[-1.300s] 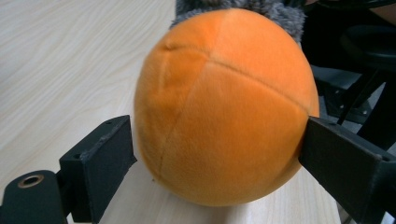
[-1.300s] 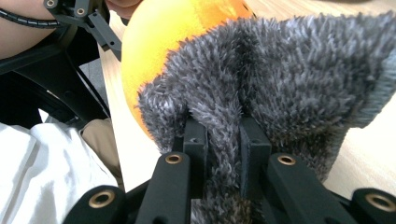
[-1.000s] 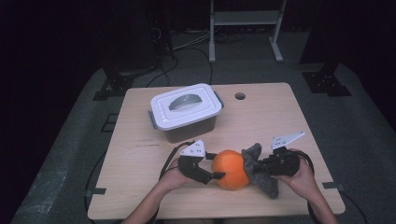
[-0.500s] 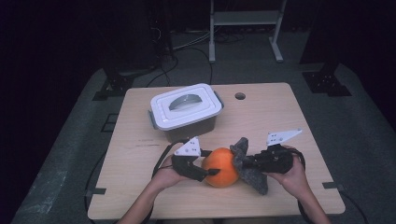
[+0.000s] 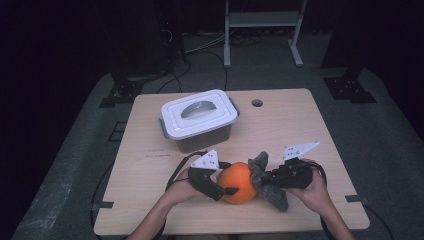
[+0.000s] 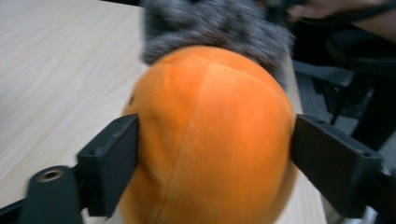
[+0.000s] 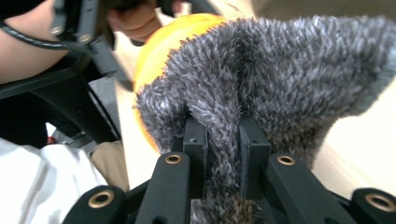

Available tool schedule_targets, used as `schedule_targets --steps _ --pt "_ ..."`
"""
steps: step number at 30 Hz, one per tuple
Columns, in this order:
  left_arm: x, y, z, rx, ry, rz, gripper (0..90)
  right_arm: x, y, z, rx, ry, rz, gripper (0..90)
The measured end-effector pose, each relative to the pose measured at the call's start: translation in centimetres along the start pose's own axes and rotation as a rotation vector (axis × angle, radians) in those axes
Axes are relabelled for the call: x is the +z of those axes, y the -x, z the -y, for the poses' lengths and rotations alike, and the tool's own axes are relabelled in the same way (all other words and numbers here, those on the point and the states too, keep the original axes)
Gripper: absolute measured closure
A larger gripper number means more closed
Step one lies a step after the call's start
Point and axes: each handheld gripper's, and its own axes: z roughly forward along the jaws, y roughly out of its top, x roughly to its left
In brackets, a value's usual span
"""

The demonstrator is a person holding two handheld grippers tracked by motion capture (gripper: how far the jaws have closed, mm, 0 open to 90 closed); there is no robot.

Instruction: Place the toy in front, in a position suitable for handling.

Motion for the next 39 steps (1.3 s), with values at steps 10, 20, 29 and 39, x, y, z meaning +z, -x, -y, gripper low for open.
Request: schedule_targets --steps 10,20,29,39 --pt "0.6 -0.1 0.2 -0.017 -0.02 0.003 14.5 -0.2 0.1 0.1 0.006 -0.02 0.021 75.9" --pt "1.6 1.7 -0.6 0.098 -0.021 -0.001 33.7 -1.5 -4.0 -3.3 -0.142 0.05 0.037 76.1" --pt "1.3 1.4 -0.5 0.078 -0.013 -0.011 34.4 -1.5 -2.4 -1.8 -0.091 -0.011 0.071 76.1" --pt "0.3 1.8 -1.6 0.091 -0.007 -0.03 38.0 -2.1 -4.5 -3.3 -0.154 0.025 0.064 76.0"
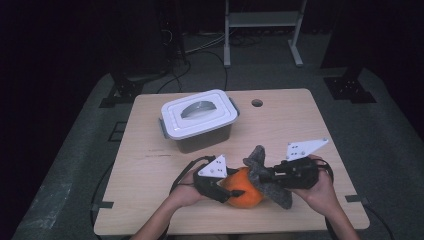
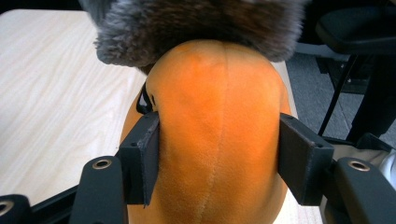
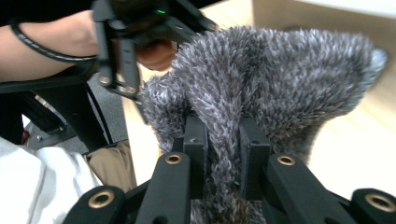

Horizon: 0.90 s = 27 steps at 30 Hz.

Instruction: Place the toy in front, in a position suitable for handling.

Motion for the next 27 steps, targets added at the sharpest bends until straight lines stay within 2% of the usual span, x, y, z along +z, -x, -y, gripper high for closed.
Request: schedule_targets --steps 3,6,8,10,12,15,17,20,21,23,27 --pt "-0.5 -0.3 0.1 -0.006 -0.004 -0.019 38.5 0.5 0.1 0.0 0.001 0.0 0.001 75.9" --pt "-0.6 -0.8 0.7 -0.032 -0.007 -0.025 39.3 1.5 1.6 1.7 0.055 -0.04 0.011 75.9" --pt "-0.7 -1.2 1.0 -0.055 0.005 -0.019 39.3 1.9 2.9 3.1 0.119 -0.025 -0.022 75.9" --pt "-0.8 -1.4 1.0 -0.066 0.01 -0.026 39.2 1.7 3.3 3.7 0.137 -0.051 0.007 75.9" --pt "-0.7 -1.4 1.0 -0.069 0.011 -0.026 38.6 1.3 3.1 3.3 0.127 -0.033 0.018 76.0" --pt "-0.1 -1.1 1.0 -0.056 0.006 -0.013 36.6 1.0 2.1 2.0 0.087 0.005 0.008 76.0" --pt "0.1 -0.9 0.8 -0.049 0.001 -0.016 31.9 1.2 1.5 1.4 0.056 -0.005 0.011 75.9" --pt "0.2 -0.9 0.9 -0.046 -0.015 0.001 19.2 1.9 1.7 2.0 0.067 -0.022 0.002 75.9" --pt "0.3 -0.9 1.0 -0.049 -0.015 0.01 18.9 1.9 1.9 2.3 0.077 -0.024 -0.003 75.9" --pt "0.5 -1.0 1.2 -0.043 -0.017 0.02 19.2 1.6 2.2 2.5 0.085 -0.027 0.004 75.9" --pt "0.8 -0.7 1.1 -0.034 -0.005 0.017 33.3 1.0 1.8 1.9 0.067 -0.028 0.032 76.0"
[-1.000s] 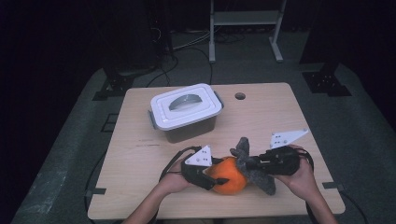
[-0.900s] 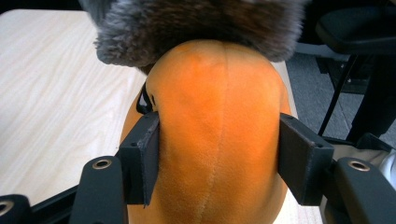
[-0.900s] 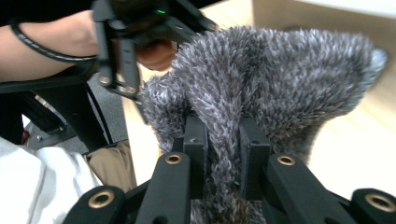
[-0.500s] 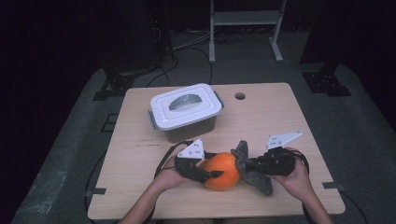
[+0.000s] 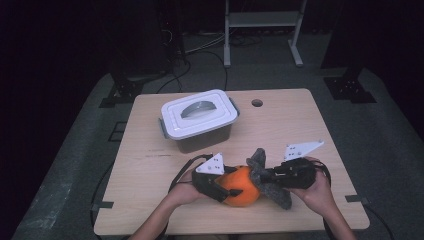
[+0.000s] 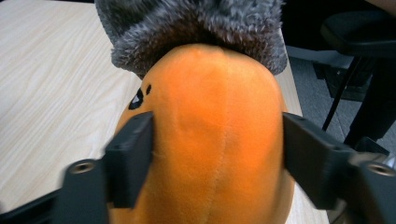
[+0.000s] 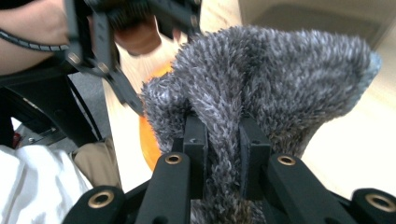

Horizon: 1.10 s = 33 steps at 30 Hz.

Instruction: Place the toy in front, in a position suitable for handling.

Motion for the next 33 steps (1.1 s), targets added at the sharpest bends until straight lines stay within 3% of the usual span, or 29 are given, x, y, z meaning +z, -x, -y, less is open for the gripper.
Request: schedule_targets --steps 4,7,10,14,19,26,33 --pt "1.1 1.1 -0.4 0.034 -0.008 0.007 35.3 -0.1 -1.7 -1.5 -0.057 0.019 -0.021 76.1" --pt "1.3 1.4 -0.5 0.048 -0.018 -0.005 35.3 1.0 -2.8 -1.7 -0.098 -0.036 -0.019 76.0" --pt "1.3 1.3 -0.3 0.04 -0.012 -0.008 35.8 1.1 -2.0 -1.2 -0.071 -0.024 -0.027 76.0" --pt "1.2 1.2 -0.3 0.038 -0.011 -0.012 36.1 0.2 -0.8 -0.3 -0.031 -0.015 0.005 76.0" --pt "0.8 0.4 0.1 -0.003 0.019 0.009 36.3 -0.3 0.5 0.8 0.019 -0.028 0.039 76.0" --pt "0.4 0.0 0.3 -0.025 0.03 -0.016 37.2 0.0 -1.4 -0.6 -0.048 -0.003 0.006 76.1" --pt "-0.2 -1.0 0.7 -0.091 0.058 -0.029 37.2 0.4 0.1 0.7 0.009 0.003 -0.01 76.2"
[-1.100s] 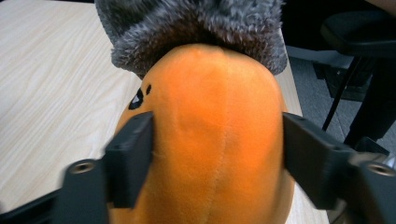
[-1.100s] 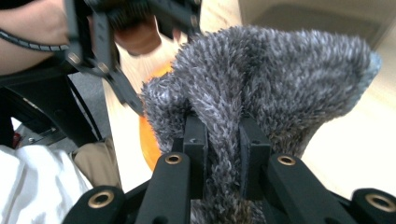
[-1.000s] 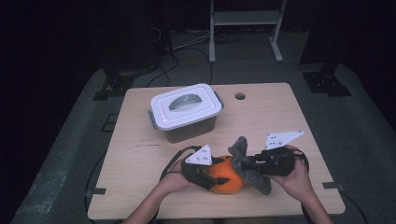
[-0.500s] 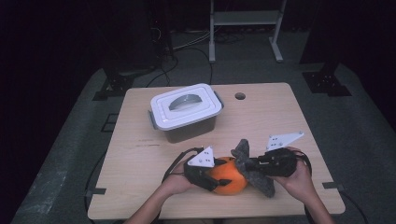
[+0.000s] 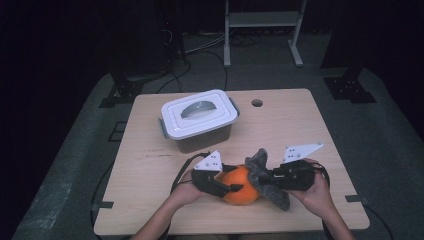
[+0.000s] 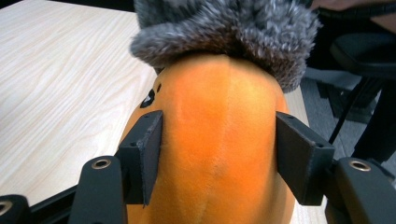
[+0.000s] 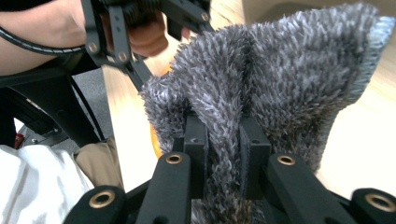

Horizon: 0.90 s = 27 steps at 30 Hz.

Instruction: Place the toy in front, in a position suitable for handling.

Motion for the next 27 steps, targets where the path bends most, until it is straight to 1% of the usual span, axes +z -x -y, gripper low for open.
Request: schedule_targets --steps 3,5,7,9,11,13,15,18,21,23,25,27 --pt "-0.2 -0.4 0.1 -0.028 0.013 -0.004 37.1 0.0 0.6 0.5 0.019 -0.009 0.008 76.2" --pt "-0.2 -0.4 0.1 -0.035 0.015 -0.006 37.0 -0.1 0.9 0.7 0.027 -0.02 0.018 76.2" --pt "-0.2 -0.4 0.2 -0.037 0.018 -0.008 36.9 -0.2 0.8 0.6 0.033 -0.017 0.02 76.1" --pt "-0.2 -0.4 0.2 -0.042 0.02 -0.01 36.8 -0.3 0.3 0.2 0.015 -0.005 0.03 76.1" --pt "-0.2 -0.4 0.2 -0.046 0.021 -0.016 36.8 -0.3 -0.3 -0.4 -0.007 0.01 0.017 76.1" --pt "-0.3 -0.5 0.2 -0.056 0.025 -0.017 36.9 -0.1 -0.7 -0.7 -0.027 0.003 0.018 76.0" --pt "-0.5 -0.6 0.1 -0.065 0.027 -0.023 37.6 0.2 -0.6 -0.6 -0.021 0.0 0.013 76.0" --pt "-0.9 -0.8 -0.1 -0.064 0.034 -0.037 39.5 0.3 0.1 -0.1 0.003 0.002 0.007 76.0" --pt "-1.1 -0.8 -0.1 -0.062 0.031 -0.056 40.0 0.4 0.8 0.6 0.026 -0.017 0.013 75.8" --pt "-1.3 -0.8 -0.3 -0.05 0.027 -0.071 40.1 0.5 1.0 0.8 0.04 -0.022 0.012 75.8" --pt "-1.5 -0.6 -0.6 -0.038 0.028 -0.096 40.1 0.4 0.9 0.5 0.037 -0.004 0.013 75.8" --pt "-1.7 -0.4 -0.8 -0.016 0.01 -0.131 40.1 0.2 0.7 0.1 0.03 0.022 0.007 75.8"
